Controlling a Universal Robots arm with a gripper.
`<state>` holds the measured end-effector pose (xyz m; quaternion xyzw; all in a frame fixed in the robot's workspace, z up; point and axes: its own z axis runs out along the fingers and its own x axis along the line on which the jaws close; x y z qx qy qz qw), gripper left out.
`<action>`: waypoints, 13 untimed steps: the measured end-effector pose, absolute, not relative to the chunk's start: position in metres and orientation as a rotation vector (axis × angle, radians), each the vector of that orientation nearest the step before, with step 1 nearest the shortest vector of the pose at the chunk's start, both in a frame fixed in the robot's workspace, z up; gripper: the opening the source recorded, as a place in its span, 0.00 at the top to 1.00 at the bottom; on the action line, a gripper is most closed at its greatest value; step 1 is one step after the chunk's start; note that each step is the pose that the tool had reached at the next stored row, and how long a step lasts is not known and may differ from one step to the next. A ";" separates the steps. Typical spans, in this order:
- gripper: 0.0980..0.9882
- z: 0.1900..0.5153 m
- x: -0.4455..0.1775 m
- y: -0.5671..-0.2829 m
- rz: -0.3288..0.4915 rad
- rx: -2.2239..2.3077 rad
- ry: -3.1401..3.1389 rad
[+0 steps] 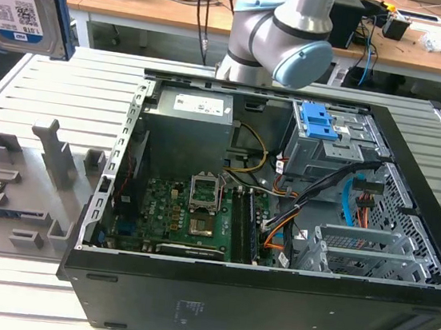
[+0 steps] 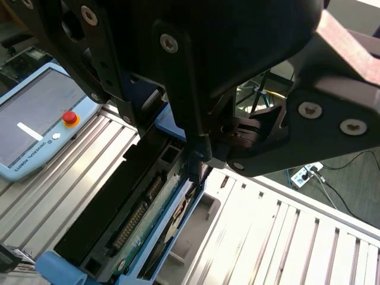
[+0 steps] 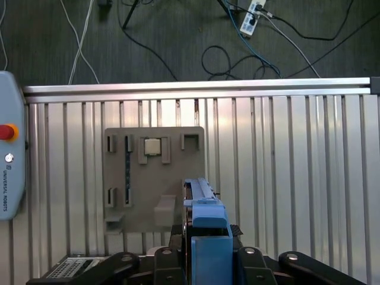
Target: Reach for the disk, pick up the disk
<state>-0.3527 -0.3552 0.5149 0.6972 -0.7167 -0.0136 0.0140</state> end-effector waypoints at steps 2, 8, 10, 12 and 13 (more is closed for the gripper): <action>0.70 0.515 -0.346 -0.355 -0.042 2.171 -2.232; 0.70 0.515 -0.328 -0.355 -0.043 2.170 -2.231; 0.70 0.515 -0.323 -0.355 -0.043 2.170 -2.231; 0.70 0.515 -0.318 -0.355 -0.043 2.170 -2.231; 0.70 0.515 -0.314 -0.354 -0.043 2.170 -2.231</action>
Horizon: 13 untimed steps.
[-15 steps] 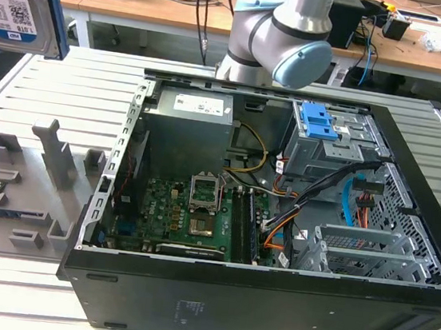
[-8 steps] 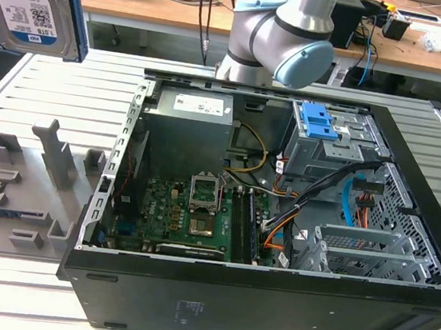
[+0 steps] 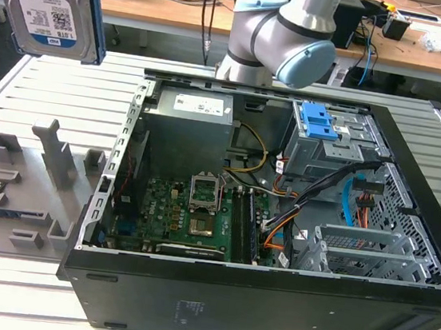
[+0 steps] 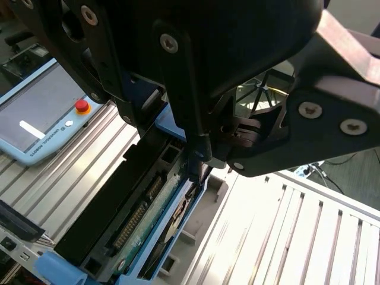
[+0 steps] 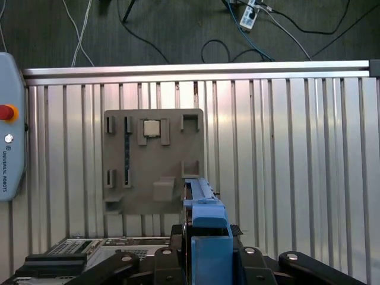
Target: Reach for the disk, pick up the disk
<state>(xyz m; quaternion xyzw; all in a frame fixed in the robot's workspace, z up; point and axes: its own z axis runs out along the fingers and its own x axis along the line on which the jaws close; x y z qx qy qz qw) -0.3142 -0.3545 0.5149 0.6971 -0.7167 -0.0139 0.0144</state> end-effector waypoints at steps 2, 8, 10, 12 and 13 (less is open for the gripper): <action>0.70 0.515 -0.309 -0.354 -0.044 2.170 -2.231; 0.70 0.515 -0.282 -0.353 -0.046 2.169 -2.230; 0.70 0.515 -0.274 -0.353 -0.046 2.169 -2.230; 0.70 0.515 -0.264 -0.353 -0.047 2.168 -2.229; 0.70 0.515 -0.261 -0.353 -0.047 2.168 -2.229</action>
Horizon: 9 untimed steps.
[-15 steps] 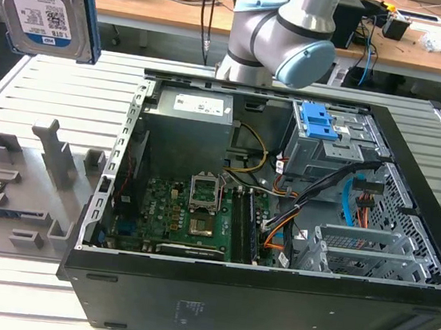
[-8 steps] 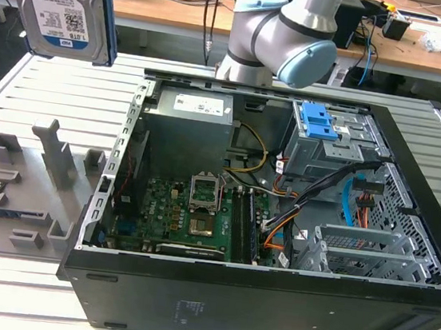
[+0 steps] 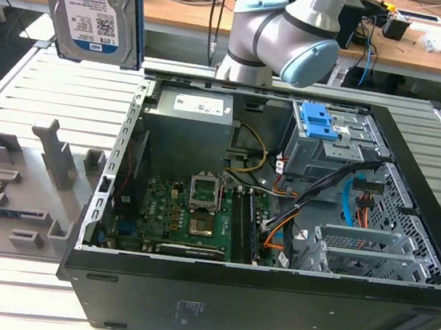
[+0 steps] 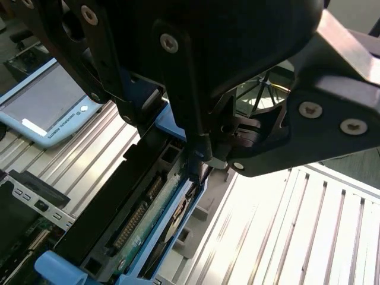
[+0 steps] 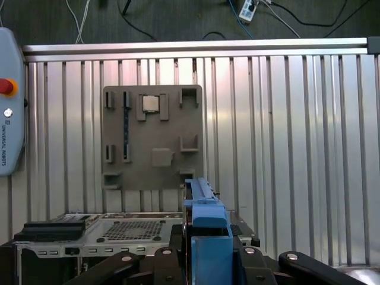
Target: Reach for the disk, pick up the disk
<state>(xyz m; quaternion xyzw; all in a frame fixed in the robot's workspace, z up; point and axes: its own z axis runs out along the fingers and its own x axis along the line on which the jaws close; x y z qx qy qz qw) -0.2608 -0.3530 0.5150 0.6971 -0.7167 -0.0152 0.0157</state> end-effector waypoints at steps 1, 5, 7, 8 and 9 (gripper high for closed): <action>0.70 0.515 -0.258 -0.353 -0.048 2.168 -2.229; 0.70 0.515 -0.243 -0.353 -0.049 2.167 -2.228; 0.70 0.515 -0.235 -0.353 -0.050 2.167 -2.228; 0.70 0.515 -0.231 -0.353 -0.050 2.167 -2.228; 0.70 0.515 -0.226 -0.352 -0.051 2.167 -2.227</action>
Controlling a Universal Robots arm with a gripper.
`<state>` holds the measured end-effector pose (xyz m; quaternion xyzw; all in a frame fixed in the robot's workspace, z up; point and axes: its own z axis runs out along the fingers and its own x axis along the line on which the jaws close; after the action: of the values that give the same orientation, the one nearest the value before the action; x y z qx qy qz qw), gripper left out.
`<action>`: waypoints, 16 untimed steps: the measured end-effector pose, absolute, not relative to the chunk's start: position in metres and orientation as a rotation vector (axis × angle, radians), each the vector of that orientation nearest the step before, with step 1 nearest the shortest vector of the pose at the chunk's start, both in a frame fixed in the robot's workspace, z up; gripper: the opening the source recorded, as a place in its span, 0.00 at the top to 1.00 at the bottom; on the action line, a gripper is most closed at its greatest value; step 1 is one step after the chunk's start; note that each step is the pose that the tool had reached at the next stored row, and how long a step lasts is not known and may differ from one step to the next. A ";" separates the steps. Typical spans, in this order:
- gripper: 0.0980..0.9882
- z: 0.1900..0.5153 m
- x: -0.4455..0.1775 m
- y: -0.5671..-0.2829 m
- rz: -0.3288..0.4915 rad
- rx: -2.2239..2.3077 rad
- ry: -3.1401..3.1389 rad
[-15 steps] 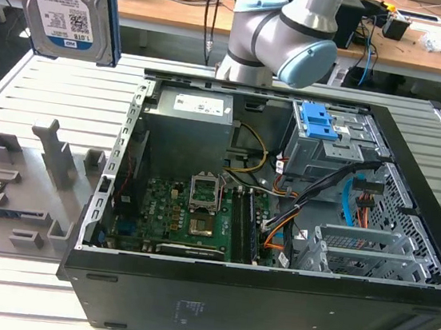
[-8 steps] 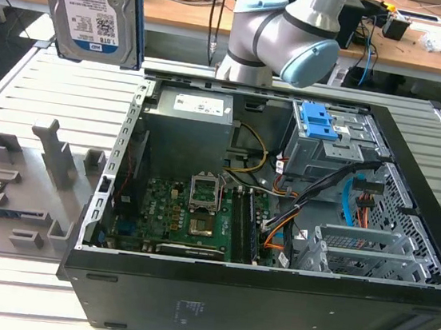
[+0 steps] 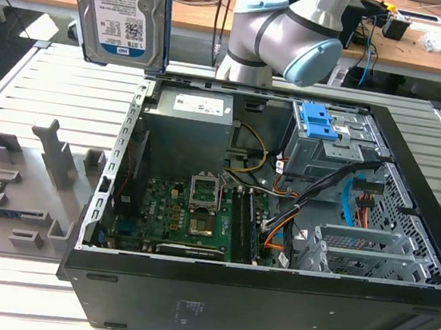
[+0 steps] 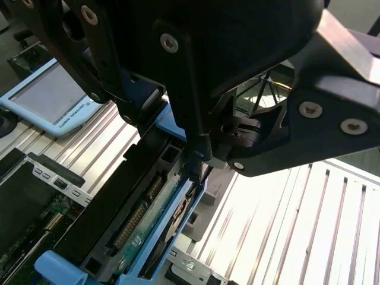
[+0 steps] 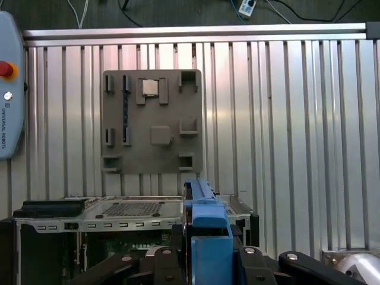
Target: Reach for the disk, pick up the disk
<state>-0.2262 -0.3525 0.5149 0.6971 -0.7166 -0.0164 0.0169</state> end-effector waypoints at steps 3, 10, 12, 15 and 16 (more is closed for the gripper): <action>0.70 0.515 -0.216 -0.352 -0.052 2.166 -2.227; 0.70 0.515 -0.195 -0.352 -0.054 2.165 -2.226; 0.70 0.515 -0.190 -0.352 -0.055 2.165 -2.226; 0.70 0.515 -0.181 -0.352 -0.055 2.165 -2.225; 0.70 0.515 -0.178 -0.352 -0.056 2.164 -2.225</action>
<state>-0.1784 -0.3523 0.5149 0.6970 -0.7166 -0.0179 0.0185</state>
